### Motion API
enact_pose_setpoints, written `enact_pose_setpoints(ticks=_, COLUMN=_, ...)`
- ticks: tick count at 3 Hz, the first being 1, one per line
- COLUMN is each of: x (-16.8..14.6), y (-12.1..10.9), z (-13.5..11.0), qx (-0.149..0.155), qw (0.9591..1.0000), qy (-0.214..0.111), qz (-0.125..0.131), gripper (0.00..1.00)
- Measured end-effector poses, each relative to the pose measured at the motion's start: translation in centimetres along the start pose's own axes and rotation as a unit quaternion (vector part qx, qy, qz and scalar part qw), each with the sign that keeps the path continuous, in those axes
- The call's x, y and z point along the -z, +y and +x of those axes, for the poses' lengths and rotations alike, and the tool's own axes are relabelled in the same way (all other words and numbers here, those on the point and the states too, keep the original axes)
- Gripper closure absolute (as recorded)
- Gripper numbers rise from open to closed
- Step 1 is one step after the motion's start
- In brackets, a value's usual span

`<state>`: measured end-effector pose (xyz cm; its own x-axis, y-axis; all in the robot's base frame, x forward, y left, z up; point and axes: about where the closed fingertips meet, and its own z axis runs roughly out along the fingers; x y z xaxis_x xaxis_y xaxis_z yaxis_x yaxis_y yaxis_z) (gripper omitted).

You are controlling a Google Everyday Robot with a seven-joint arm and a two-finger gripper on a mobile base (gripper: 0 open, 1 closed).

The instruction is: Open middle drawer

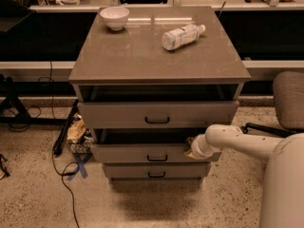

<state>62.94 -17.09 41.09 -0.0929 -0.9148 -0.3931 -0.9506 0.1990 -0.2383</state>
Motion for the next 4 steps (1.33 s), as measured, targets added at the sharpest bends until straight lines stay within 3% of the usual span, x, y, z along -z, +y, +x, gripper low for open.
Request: enact_pose_setpoints(ticks=4, x=0.7, y=1.4, z=0.4, qx=-0.012, qw=0.9999, qy=-0.003, qz=-0.001, gripper=1.00)
